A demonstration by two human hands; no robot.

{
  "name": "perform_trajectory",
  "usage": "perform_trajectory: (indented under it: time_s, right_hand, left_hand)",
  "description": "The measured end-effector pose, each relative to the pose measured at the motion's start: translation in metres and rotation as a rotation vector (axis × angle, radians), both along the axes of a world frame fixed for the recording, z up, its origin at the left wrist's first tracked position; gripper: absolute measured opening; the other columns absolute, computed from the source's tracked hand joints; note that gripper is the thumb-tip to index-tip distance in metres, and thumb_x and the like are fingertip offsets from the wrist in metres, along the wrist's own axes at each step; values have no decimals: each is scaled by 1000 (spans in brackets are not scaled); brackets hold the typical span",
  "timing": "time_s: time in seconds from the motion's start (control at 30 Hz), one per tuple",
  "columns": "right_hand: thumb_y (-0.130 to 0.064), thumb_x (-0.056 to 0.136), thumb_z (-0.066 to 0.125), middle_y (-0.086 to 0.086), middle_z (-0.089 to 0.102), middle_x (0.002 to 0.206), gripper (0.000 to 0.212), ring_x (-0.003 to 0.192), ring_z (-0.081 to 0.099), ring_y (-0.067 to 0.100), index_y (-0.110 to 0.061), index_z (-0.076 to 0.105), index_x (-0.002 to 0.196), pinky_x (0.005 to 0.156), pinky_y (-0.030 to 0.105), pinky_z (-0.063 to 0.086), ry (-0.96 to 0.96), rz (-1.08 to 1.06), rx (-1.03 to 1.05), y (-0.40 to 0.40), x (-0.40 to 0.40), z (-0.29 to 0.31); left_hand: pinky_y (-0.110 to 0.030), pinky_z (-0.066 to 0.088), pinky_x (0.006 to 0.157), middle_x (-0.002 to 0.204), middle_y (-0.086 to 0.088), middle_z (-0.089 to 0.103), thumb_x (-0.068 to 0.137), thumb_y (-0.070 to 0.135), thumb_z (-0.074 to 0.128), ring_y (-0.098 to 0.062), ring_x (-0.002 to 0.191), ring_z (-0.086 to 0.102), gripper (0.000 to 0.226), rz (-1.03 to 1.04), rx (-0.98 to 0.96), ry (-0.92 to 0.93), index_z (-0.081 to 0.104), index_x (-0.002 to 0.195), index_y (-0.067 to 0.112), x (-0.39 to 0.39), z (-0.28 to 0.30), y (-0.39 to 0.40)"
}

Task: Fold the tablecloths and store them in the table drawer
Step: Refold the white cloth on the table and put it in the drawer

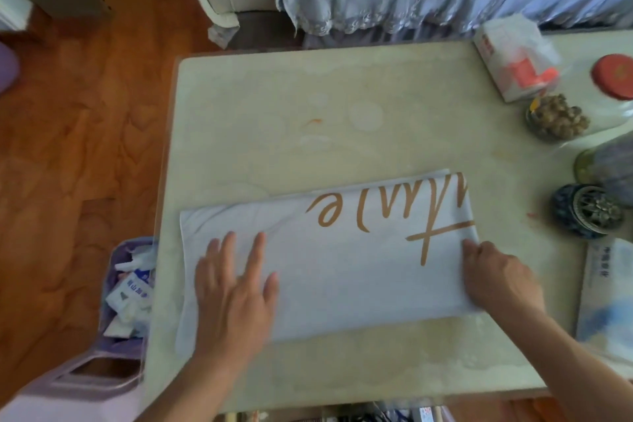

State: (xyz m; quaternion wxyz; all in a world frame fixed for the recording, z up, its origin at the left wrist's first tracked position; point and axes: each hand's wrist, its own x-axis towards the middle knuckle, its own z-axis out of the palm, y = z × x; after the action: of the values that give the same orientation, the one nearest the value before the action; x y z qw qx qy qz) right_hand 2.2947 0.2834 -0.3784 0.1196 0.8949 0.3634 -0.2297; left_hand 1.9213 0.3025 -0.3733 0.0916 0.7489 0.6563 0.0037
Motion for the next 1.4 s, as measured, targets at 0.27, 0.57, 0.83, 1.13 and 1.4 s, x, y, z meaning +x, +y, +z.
perform_trajectory:
  time_s: [0.27, 0.57, 0.83, 1.13, 1.4]
  right_hand:
    - [-39, 102, 37, 21, 59, 116, 35, 106, 54, 41, -9, 54, 109, 82, 46, 41, -173, 79, 333, 3, -7, -4]
    - [-63, 100, 13, 7, -3, 168, 71, 154, -11, 28, -24, 8, 160, 124, 51, 3, -100, 490, 356, 64, -21, -49]
    - [-58, 101, 19, 12, -3, 167, 71, 153, -13, 34, -19, 11, 160, 123, 55, -3, -64, 409, 375, 68, -50, -52]
    - [-38, 103, 39, 4, 12, 168, 60, 155, 4, 16, -18, 26, 158, 123, 23, 8, 665, 340, 815, 55, -214, -53]
    - [-17, 99, 55, 2, 13, 167, 61, 153, 4, 10, -18, 34, 156, 117, 12, 2, 868, 227, 647, 64, -203, -40]
  left_hand:
    - [-70, 2, 118, 171, -6, 6, 98, 64, 27, -37, 156, -3, 67, -89, -81, 72, 14, 160, 43, 93, -76, 57]
    - [-73, -3, 116, 171, -5, -5, 97, 68, 13, -35, 156, -11, 70, 143, -134, 74, 2, 161, 39, 97, -75, 46]
    - [-63, 13, 119, 169, -12, 3, 97, 70, 8, -36, 154, 5, 70, 595, -254, 66, 2, 160, 40, -25, -54, 6]
    - [-54, 36, 105, 146, -22, 32, 89, 56, 65, -46, 131, 38, 73, 845, -370, -165, 38, 143, 14, -52, -18, 21]
    - [-46, 58, 85, 102, -19, 76, 91, 20, 74, -32, 88, 73, 24, 1047, -744, -855, 71, 106, 2, -94, 2, 38]
